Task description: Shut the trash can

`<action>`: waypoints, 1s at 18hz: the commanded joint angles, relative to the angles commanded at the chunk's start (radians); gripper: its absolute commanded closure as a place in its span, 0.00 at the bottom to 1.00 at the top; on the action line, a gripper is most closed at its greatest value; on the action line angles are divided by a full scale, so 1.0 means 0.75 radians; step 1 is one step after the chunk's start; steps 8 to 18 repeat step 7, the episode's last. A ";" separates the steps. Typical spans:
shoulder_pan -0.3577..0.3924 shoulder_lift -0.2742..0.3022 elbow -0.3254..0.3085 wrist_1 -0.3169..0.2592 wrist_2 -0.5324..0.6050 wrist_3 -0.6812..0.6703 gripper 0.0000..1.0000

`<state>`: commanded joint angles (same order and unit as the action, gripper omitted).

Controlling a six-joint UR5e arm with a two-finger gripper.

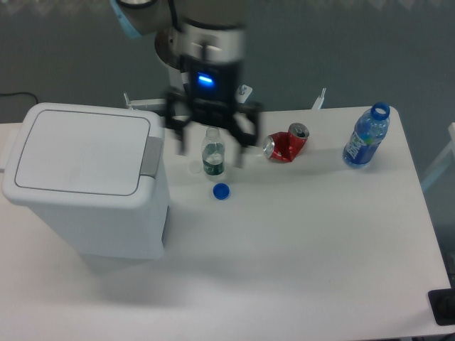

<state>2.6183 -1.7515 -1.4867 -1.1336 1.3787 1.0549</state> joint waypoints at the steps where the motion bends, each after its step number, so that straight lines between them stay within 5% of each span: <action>1: 0.015 -0.041 0.031 -0.004 0.053 0.043 0.00; 7: 0.102 -0.260 0.145 -0.010 0.162 0.271 0.00; 18: 0.102 -0.260 0.145 -0.010 0.162 0.271 0.00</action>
